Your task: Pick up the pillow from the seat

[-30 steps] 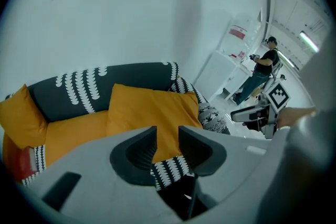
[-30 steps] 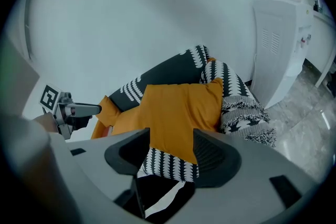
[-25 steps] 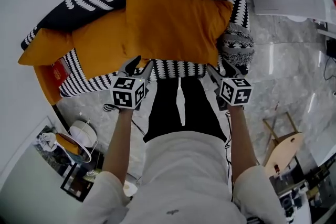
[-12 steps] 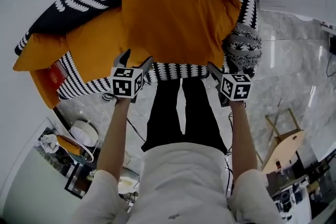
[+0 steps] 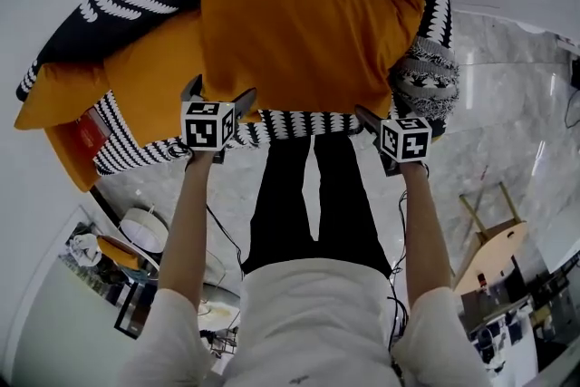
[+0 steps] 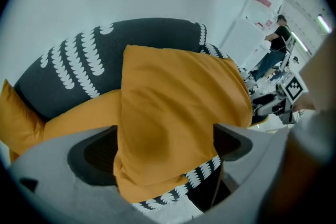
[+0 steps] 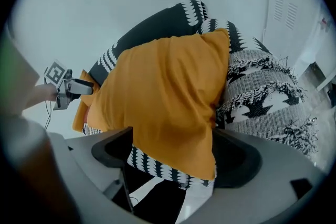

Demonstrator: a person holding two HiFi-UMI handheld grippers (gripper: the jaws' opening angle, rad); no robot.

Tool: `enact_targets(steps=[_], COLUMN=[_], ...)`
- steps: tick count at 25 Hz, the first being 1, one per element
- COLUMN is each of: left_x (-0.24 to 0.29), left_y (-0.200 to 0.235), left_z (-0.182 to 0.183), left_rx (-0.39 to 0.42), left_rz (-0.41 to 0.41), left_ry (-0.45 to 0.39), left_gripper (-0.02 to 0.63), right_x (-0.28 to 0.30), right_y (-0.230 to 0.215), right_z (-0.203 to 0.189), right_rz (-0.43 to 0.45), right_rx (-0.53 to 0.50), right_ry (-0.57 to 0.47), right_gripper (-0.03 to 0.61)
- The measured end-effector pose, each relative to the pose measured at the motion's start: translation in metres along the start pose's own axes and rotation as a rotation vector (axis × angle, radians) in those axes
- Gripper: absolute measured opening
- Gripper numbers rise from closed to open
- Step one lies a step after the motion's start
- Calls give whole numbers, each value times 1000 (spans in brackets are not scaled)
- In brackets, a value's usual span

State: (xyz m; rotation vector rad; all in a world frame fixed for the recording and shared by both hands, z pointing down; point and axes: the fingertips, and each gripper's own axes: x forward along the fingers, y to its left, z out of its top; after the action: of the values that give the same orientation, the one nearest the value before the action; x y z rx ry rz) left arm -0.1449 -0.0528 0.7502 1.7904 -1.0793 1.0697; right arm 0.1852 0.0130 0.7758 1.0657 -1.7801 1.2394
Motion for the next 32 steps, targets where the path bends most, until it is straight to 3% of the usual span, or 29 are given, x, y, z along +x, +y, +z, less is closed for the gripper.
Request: enact_targets(steps=[2,11,17,23,32], left_x=[11,38,57,75,86], left_y=[2,10,13,10,15], left_z=[-5,-19,-27,-32,-40], left_rx=[-7,23,52,38,14], left_rz=[-17,-60,-79,-114,-138], left_ry=[22,87,125,155,158], left_gripper=[590,592,592,591,589], right_x=[8,37,53,69,80], right_y=[-6,-12,-22,-25,-18], right_z=[-1,-10,-18,-22,-25], right_rz=[2,57,104,159,166], right_rx=[-10,-67,-19,-25,-18], right_ry=[-1,55,103,164,208], right_gripper=[420,466,515,515,514])
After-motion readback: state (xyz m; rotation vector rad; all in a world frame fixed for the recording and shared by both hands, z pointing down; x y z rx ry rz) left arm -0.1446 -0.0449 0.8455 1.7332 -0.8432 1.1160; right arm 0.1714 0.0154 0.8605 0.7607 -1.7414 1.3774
